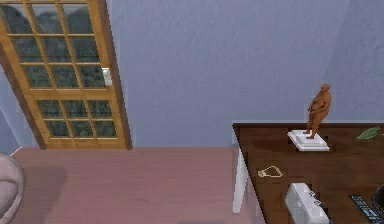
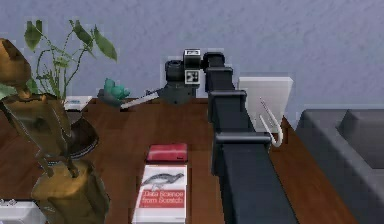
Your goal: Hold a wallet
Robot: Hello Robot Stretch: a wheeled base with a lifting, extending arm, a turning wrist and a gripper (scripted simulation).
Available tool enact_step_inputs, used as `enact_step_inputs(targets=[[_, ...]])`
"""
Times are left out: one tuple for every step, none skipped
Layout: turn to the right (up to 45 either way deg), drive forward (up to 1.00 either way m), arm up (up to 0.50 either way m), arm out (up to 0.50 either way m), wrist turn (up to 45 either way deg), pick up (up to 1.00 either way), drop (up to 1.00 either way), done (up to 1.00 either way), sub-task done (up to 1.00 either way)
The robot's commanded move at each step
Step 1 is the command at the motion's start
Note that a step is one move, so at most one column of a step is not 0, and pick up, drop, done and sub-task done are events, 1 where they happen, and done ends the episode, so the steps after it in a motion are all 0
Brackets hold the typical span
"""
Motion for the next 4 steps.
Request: enact_step_inputs(targets=[[0.0,0.0,0.0,0.0,36.0,0.0,0.0,0.0,0.0],[0.0,0.0,-0.3,0.0,0.0,0.0,0.0,0.0,0.0],[0.0,0.0,0.0,0.0,0.0,1.0,0.0,0.0,0.0],[0.0,0.0,0.1,0.0,0.0,0.0,0.0,0.0,0.0]])
